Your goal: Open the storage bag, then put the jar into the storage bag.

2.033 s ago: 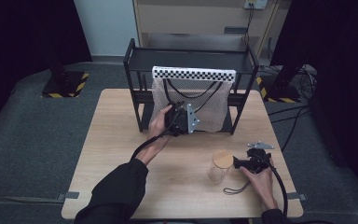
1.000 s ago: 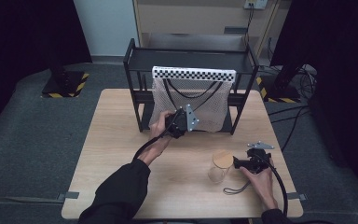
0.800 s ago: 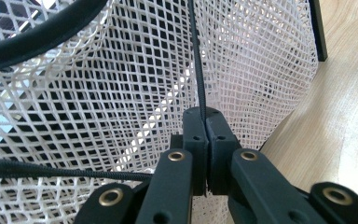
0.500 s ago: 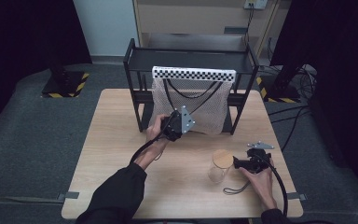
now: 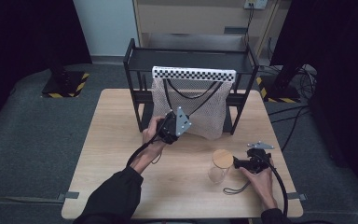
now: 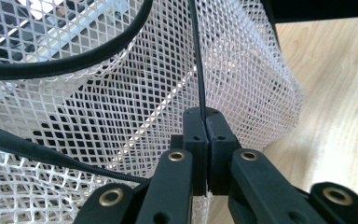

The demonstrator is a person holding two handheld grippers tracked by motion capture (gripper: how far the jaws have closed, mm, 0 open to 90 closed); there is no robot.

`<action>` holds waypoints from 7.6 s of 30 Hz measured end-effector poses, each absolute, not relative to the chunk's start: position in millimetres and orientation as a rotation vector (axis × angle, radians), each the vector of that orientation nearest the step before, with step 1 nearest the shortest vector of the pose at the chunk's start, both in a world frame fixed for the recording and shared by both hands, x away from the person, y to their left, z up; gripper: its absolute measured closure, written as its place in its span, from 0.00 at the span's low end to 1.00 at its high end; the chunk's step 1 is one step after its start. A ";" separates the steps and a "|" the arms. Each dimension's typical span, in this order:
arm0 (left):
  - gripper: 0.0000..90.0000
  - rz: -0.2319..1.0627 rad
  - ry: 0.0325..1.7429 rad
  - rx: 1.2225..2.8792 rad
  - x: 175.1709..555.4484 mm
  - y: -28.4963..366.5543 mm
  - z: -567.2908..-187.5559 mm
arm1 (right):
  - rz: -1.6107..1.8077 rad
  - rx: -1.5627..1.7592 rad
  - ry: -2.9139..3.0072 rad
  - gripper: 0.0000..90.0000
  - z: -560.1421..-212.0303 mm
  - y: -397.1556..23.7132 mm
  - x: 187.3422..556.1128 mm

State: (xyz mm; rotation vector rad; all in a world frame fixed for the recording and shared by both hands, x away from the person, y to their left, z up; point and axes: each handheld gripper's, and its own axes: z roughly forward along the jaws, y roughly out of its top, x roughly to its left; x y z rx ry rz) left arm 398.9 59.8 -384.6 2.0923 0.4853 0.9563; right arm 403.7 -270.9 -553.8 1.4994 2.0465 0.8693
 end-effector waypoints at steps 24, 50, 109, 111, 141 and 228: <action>0.98 0.896 0.493 2.050 385.5 70.3 -364.7 | 0.869 1.500 2.045 0.00 -553.9 -270.0 405.1; 0.98 0.891 0.493 2.029 384.4 69.8 -368.1 | 0.869 1.498 2.047 0.00 -553.9 -270.1 405.3; 0.97 0.832 0.538 1.970 391.9 79.4 -388.2 | 1.232 0.896 2.572 0.05 -453.7 -275.6 352.1; 0.97 0.831 0.539 1.969 392.0 79.4 -388.4 | 1.237 0.879 2.586 0.05 -454.3 -269.8 352.0; 0.97 0.834 0.544 1.971 393.1 78.4 -391.1 | 1.251 0.838 2.620 0.14 -492.3 -219.0 365.5; 0.97 0.826 0.546 1.977 399.8 75.0 -397.8 | 1.760 0.767 2.070 0.30 -305.8 -139.3 435.4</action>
